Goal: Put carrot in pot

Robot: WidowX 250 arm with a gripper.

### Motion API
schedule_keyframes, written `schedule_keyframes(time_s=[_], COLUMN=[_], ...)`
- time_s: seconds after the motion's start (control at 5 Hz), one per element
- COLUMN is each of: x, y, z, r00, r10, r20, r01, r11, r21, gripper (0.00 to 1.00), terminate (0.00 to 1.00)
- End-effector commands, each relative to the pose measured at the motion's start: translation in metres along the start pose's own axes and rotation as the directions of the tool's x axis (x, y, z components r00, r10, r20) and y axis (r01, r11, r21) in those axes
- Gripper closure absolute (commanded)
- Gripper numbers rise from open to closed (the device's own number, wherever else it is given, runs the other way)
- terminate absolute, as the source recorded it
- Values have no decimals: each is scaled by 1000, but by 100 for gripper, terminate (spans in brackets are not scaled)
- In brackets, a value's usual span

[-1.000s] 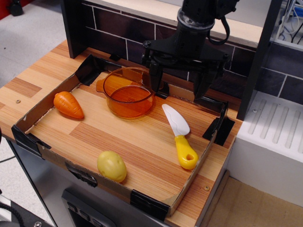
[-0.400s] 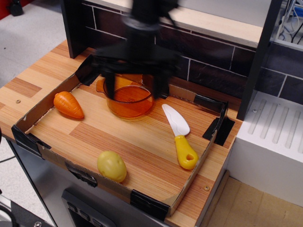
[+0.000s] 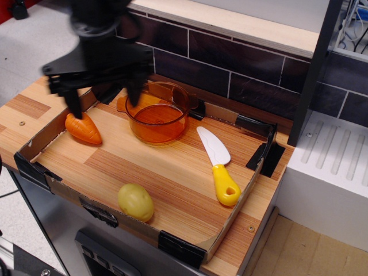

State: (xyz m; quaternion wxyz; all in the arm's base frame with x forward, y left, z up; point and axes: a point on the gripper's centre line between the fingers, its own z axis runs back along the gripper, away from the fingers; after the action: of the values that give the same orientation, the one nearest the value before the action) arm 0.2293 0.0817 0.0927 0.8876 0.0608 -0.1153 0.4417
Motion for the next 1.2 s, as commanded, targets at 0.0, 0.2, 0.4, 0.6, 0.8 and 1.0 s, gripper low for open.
schedule_keyframes(time_s=[0.0,0.2,0.4,0.6,0.8,1.0], x=[25,37,43,44,44,38], y=[14,15,14,14,12,10], z=[-37,-46,-48,-55,-63,-73], r00=[951,903,851,814,811,826], r10=[284,416,517,576,583,563], r20=[121,108,93,70,53,31], r01=[-280,-410,-510,-572,-582,-564], r11=[959,909,856,817,812,826], r21=[-51,-74,-91,-73,-38,-2], gripper=[0,0,0,0,0,0], terminate=[0,0,0,0,0,0])
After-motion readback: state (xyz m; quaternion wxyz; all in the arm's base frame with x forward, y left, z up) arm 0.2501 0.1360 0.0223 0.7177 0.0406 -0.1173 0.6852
